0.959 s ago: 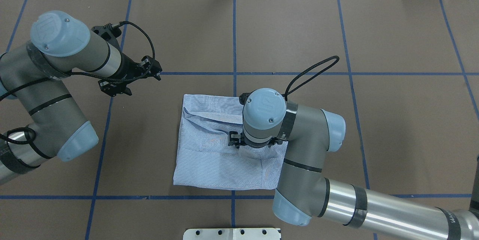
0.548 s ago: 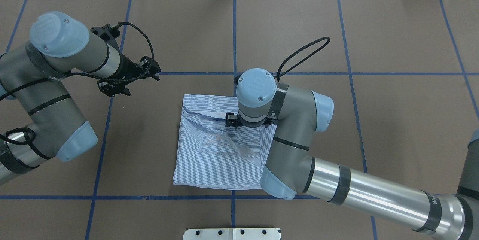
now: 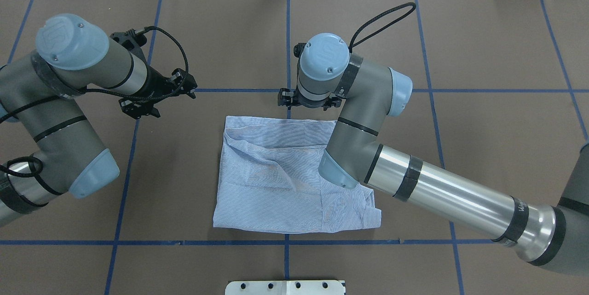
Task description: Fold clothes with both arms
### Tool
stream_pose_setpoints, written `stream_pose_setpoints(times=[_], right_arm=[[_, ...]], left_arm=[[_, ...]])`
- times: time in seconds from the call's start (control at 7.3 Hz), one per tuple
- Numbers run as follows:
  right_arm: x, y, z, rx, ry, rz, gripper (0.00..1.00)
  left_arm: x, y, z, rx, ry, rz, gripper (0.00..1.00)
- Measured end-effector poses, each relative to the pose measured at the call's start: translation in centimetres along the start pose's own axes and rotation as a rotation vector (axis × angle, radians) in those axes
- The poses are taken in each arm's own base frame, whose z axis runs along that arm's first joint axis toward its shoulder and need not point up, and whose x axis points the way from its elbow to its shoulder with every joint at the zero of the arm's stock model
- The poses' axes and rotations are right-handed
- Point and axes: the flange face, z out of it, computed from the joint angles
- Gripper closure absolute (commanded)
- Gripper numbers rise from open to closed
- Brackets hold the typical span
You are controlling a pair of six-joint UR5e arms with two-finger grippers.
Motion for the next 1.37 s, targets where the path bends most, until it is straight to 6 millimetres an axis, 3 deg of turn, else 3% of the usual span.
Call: stream_pose_setpoints(times=[0.27, 0.41, 0.69, 0.82, 1.1, 1.23, 1.37], right_arm=[[1.3, -3.2, -3.3, -0.023, -0.033, 0.03, 0.0], [3.8, -5.6, -6.4, -0.038, -0.029, 0.032, 0.0], [11.6, -11.1, -13.4, -0.053, 0.001, -0.053, 0.0], [17.3, -13.8, -16.2, -0.066, -0.004, -0.094, 0.0], [30.9, -16.9, -20.3, -0.078, -0.03, -0.162, 0.0], [37.8, -16.9, -22.1, -0.074, -0.028, -0.192, 0.0], [44.3, -15.3, -23.0, -0.084, -0.014, -0.217, 0.0]], left_arm=[[-0.9, -1.4, -0.7, 0.018, -0.002, 0.04, 0.01], [-2.1, -3.2, -1.5, 0.04, -0.008, 0.104, 0.01], [-6.5, -9.8, -5.0, 0.127, -0.045, 0.3, 0.01], [-10.0, -14.8, -7.8, 0.174, -0.082, 0.417, 0.01], [-19.2, -24.5, -13.7, 0.193, -0.147, 0.601, 0.01], [-24.4, -27.9, -16.2, 0.194, -0.182, 0.679, 0.01], [-28.8, -29.9, -17.8, 0.196, -0.213, 0.704, 0.01]])
